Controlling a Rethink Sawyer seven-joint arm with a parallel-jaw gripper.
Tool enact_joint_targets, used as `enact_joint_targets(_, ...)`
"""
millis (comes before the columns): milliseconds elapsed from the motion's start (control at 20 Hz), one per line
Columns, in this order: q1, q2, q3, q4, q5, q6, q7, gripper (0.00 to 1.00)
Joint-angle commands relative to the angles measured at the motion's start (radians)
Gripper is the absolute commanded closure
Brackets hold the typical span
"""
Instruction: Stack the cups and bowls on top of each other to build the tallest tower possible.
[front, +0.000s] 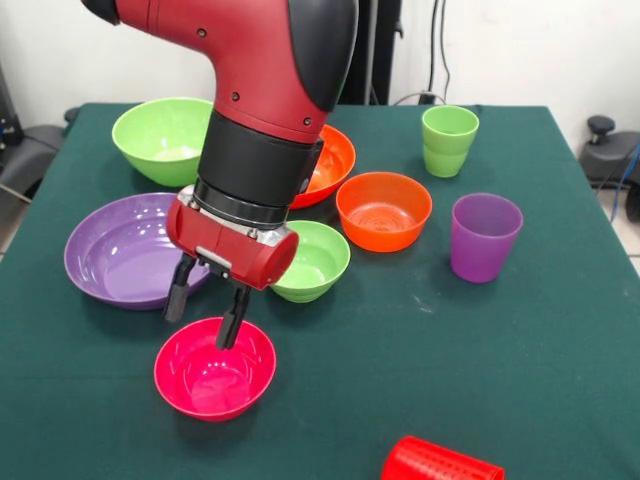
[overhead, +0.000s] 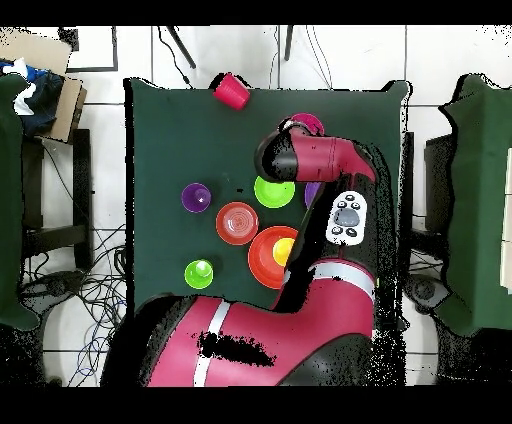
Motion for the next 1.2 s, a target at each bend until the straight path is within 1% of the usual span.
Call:
enact_joint_targets(50,-0.006,0.021,0.064,0.075,0.012,-0.031,0.097,0.0)
enact_joint_targets(500,-0.012,0.044,0.063,0.076,0.003,-0.068,0.097,0.0)
enact_joint_targets(850,-0.018,0.089,0.055,0.068,0.002,-0.114,0.105,0.0)
enact_joint_targets(1200,-0.034,0.097,0.068,0.071,-0.002,-0.138,0.084,0.0)
